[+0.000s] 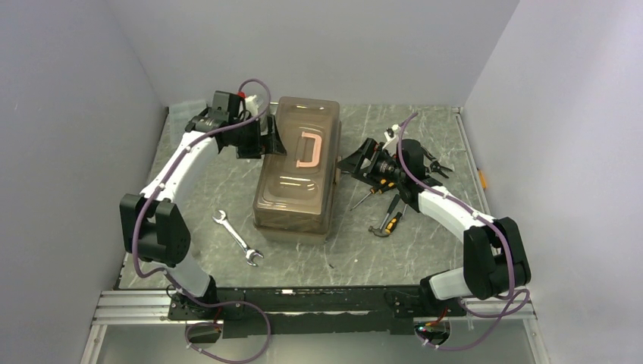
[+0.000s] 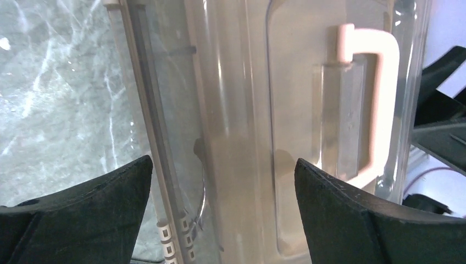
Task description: Pack the tool kit
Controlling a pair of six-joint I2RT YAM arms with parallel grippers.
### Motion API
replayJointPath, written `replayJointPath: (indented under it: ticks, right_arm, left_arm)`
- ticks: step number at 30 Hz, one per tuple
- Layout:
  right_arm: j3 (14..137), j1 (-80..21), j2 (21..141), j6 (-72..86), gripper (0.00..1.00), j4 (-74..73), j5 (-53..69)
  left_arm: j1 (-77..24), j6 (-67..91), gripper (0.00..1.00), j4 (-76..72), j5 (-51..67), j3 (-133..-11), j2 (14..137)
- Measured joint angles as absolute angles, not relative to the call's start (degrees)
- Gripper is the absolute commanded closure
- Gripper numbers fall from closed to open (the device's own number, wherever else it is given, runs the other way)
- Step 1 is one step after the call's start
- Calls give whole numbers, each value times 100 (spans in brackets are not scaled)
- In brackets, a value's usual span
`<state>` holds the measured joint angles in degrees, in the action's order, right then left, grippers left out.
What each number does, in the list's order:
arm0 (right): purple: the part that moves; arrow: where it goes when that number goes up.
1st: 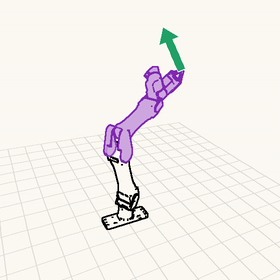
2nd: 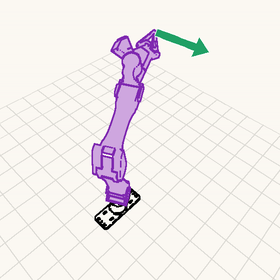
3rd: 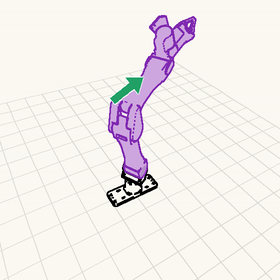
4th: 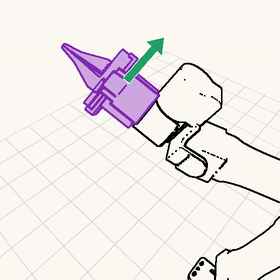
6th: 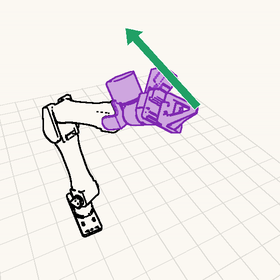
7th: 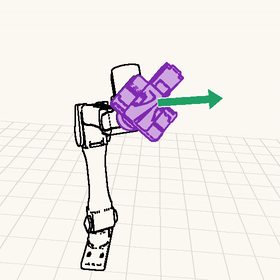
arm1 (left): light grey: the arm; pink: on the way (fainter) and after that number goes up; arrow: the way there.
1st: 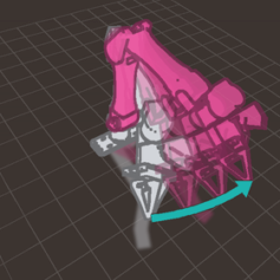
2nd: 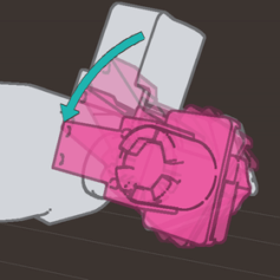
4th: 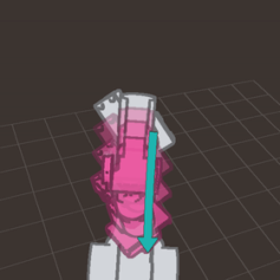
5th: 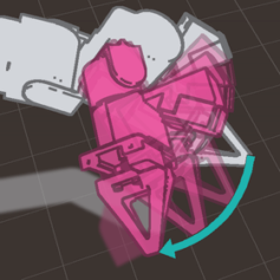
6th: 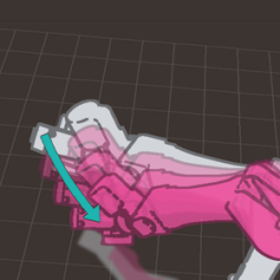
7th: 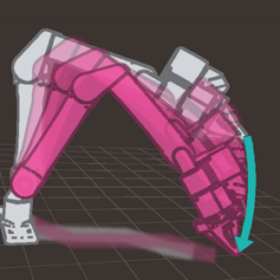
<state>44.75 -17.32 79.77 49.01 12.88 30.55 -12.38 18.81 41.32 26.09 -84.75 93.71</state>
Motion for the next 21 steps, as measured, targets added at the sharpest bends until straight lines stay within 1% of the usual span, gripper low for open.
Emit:
replayJointPath:
  ticks: [3, 4, 6, 9, 11, 14, 15, 21]
  right_arm:
    - [4475, -1730, 7970, 4901, 0, 1288, 3055]
    - [4475, -1730, 7970, 4901, 0, 1288, 3057]
    - [4475, -1728, 7968, 4901, 0, 1288, 3057]
    - [4471, -1728, 7959, 4904, 0, 1291, 3057]
    - [4429, -1723, 7933, 4908, 0, 1321, 3055]
    - [4224, -1715, 7878, 4984, 0, 1511, 3074]
    - [4121, -1710, 7881, 5033, 0, 1619, 3100]
    - [3848, -1704, 8090, 5253, 0, 1973, 3190]
  left_arm:
    - [-1411, 1885, 1, 4204, 2165, -8709, 9480]
    - [-1437, 1898, 4, 4202, 2106, -8713, 9487]
    - [-1439, 1942, 16, 4117, 2141, -8663, 9500]
    - [-1262, 2084, 37, 3756, 2655, -8388, 9502]
    - [-1048, 2174, 47, 3483, 3017, -8184, 9518]
    - [-821, 2233, 67, 3214, 3485, -7988, 9524]
    - [-768, 2204, 71, 3173, 3555, -7966, 9507]
    - [-373, 2165, 70, 3114, 3833, -7824, 9472]
